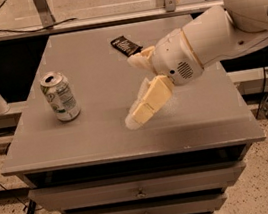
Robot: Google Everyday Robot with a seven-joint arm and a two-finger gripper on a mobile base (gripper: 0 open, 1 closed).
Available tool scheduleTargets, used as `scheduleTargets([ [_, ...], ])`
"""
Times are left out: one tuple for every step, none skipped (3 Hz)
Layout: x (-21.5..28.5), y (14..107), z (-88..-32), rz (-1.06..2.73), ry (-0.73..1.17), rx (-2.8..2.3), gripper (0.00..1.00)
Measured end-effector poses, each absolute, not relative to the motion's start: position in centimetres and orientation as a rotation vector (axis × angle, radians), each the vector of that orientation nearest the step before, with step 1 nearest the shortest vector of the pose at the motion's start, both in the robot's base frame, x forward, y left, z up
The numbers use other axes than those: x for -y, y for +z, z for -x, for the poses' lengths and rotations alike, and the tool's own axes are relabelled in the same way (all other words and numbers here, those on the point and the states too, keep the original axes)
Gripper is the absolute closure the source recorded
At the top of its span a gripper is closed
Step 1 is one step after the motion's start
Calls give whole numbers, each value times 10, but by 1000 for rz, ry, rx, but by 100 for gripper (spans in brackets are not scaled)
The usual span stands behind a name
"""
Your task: Knock 7up can over
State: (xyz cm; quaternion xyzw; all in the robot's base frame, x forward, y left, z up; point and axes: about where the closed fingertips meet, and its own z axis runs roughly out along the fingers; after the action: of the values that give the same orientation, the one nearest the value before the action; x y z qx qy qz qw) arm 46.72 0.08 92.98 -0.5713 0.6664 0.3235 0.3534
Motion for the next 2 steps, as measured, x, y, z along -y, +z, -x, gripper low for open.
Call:
scheduleTargets([
  [-21, 920, -467, 1437, 874, -1657, 0],
  [-62, 906, -486, 1365, 877, -1573, 0],
])
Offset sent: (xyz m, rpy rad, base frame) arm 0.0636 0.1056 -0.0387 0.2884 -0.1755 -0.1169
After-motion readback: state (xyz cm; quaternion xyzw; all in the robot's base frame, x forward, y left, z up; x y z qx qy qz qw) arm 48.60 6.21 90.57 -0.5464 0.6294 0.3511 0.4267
